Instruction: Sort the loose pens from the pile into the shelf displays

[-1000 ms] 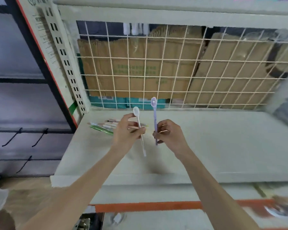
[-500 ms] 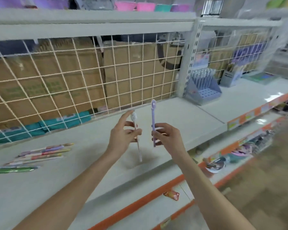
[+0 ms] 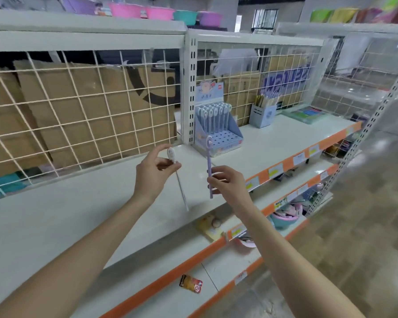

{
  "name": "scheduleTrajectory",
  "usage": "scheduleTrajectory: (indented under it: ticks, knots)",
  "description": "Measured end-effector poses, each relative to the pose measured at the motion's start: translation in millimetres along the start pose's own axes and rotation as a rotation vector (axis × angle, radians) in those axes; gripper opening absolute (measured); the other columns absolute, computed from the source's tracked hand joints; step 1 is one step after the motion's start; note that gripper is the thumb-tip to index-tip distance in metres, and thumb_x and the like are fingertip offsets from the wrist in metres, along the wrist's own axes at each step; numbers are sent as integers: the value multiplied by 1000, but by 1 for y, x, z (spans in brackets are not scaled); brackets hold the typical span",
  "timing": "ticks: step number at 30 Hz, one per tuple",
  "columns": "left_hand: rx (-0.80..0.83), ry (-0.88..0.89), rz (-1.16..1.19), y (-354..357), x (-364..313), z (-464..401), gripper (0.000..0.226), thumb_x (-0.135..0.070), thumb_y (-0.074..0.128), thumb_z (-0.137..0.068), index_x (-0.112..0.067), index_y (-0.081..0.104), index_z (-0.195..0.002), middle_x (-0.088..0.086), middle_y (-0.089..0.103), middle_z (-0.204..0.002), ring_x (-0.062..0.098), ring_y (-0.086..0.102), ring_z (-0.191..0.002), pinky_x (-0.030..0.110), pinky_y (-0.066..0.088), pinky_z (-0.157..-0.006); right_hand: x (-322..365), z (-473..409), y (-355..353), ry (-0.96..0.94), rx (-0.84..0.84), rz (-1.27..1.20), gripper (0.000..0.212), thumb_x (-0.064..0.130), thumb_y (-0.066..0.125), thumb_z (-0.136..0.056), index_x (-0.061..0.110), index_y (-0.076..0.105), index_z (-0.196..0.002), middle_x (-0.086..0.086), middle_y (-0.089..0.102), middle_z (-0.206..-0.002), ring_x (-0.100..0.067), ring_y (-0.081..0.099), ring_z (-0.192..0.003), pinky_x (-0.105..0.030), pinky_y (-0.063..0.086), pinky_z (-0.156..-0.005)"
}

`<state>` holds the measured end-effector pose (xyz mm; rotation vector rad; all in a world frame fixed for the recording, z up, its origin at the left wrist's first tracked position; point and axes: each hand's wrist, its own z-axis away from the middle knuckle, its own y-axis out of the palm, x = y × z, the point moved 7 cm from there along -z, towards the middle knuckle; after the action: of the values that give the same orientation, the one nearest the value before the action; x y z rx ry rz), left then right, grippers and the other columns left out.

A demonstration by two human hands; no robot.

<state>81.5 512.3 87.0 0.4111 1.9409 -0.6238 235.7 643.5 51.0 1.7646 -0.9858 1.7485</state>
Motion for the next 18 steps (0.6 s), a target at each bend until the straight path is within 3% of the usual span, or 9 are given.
scheduleTrajectory:
  ticks: [4, 10, 13, 16, 18]
  knots:
    - [-36, -19, -34, 38, 1, -18, 37, -18, 75, -77, -23, 59, -110, -7, 68, -72, -6, 60, -64, 2, 41, -64, -9, -20, -35, 9, -7, -10, 12, 2, 62, -85, 11, 64, -92, -9, 67, -79, -22, 65, -73, -32, 58, -70]
    - [-74, 42, -111, 69, -3, -56, 36, -22, 73, -79, -20, 61, -114, 0, 70, -84, 3, 62, -76, 3, 37, -68, -25, -55, -64, 15, -18, 3, 12, 5, 64, -85, 12, 66, -94, -9, 69, -81, -17, 63, -73, -30, 53, -67]
    - [-121, 70, -121, 78, 0, -86, 36, -28, 73, -79, -25, 59, -111, -1, 70, -77, 11, 63, -78, 19, 43, -76, -33, -80, -71, 25, -9, 21, 12, 7, 64, -84, 15, 67, -94, -7, 70, -82, -19, 64, -74, -35, 53, -68]
    - [-170, 135, -169, 94, 6, -123, 35, -31, 72, -79, -30, 57, -110, -10, 67, -74, 12, 64, -74, 37, 49, -84, -38, -112, -76, 27, 8, 22, 12, 5, 64, -84, 15, 66, -91, -6, 69, -80, -18, 65, -74, -26, 51, -62]
    - [-204, 202, -208, 105, 8, -148, 36, -32, 71, -79, -30, 56, -111, -15, 65, -73, 14, 65, -75, 49, 45, -90, -37, -137, -79, 32, 15, 25, 13, 5, 64, -84, 16, 66, -89, -5, 68, -78, -18, 64, -73, -23, 50, -61]
